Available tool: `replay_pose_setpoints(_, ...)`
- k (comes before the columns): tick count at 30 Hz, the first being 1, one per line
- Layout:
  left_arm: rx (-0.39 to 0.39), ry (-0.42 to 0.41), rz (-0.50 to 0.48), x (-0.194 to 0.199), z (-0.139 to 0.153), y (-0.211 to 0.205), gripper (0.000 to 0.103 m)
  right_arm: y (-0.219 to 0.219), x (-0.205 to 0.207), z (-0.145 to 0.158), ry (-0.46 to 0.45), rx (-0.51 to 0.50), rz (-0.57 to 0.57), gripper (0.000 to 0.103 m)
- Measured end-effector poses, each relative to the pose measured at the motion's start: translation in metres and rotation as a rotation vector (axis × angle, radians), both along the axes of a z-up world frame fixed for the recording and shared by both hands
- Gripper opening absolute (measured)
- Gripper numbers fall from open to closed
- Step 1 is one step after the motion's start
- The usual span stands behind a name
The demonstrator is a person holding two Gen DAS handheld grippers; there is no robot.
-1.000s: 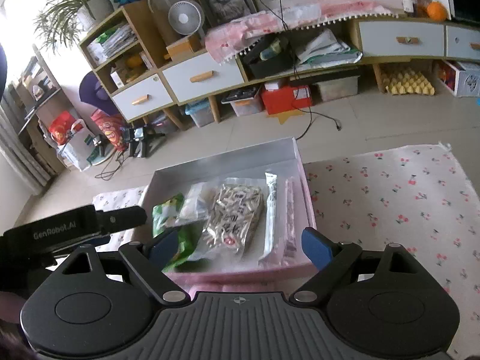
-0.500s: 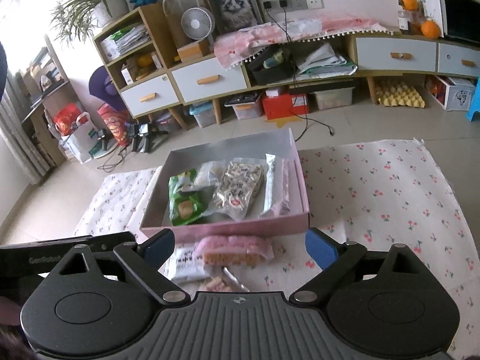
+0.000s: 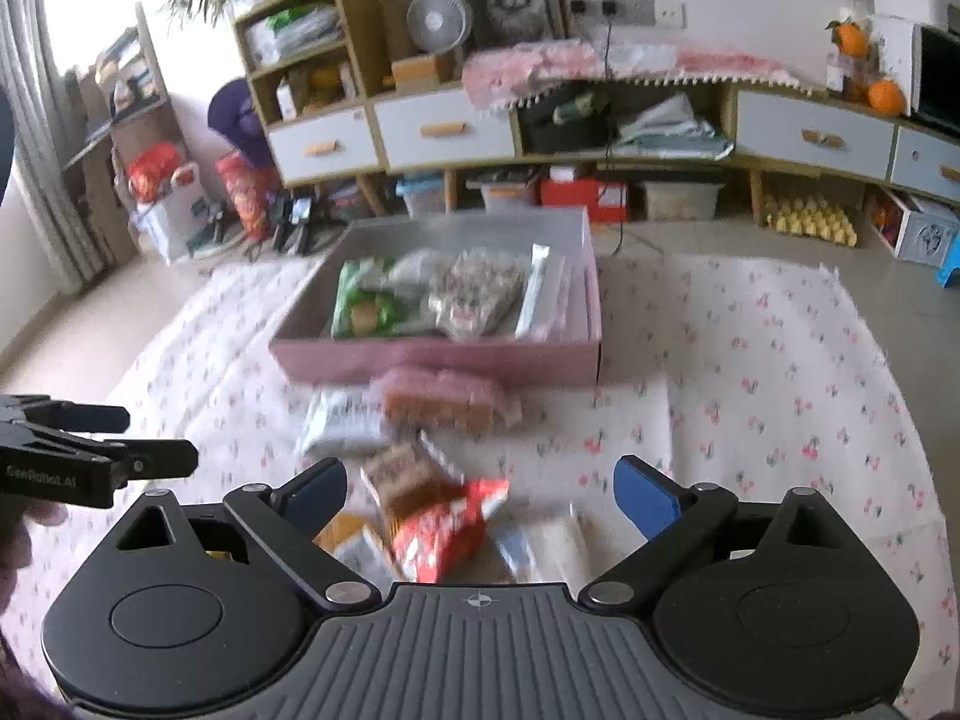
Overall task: Organize snacks
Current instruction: 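Move both tools back over the remaining snacks on the cloth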
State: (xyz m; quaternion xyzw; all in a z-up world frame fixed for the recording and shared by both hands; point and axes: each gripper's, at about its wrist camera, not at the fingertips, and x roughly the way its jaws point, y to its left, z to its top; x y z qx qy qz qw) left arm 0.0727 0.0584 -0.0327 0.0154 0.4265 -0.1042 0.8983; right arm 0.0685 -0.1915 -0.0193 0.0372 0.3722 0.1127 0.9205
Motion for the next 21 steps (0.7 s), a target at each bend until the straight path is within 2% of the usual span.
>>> replay_pose_setpoints(5,0.020,0.053,0.039,-0.018,-0.019,0.008,0.102,0.007,-0.020,-0.014,0.021,-0.052,0.121,0.097)
replay_pose_setpoints(8,0.015,0.053,0.067,-0.031,-0.026,0.010,0.101,0.014,-0.033,-0.025,0.023,-0.086,0.218,0.097)
replay_pose_setpoints(12,-0.004,0.037,0.083,-0.045,-0.027,0.008,0.101,0.026,-0.052,-0.038,0.033,-0.131,0.355,0.097)
replay_pose_setpoints(16,-0.040,0.058,0.137,-0.052,-0.035,0.009,0.101,0.036,-0.064,-0.049,0.060,-0.145,0.472,0.097)
replay_pose_setpoints(21,-0.063,0.094,0.196,-0.059,-0.047,0.007,0.098,0.051,-0.072,-0.064,0.108,-0.180,0.561,0.097)
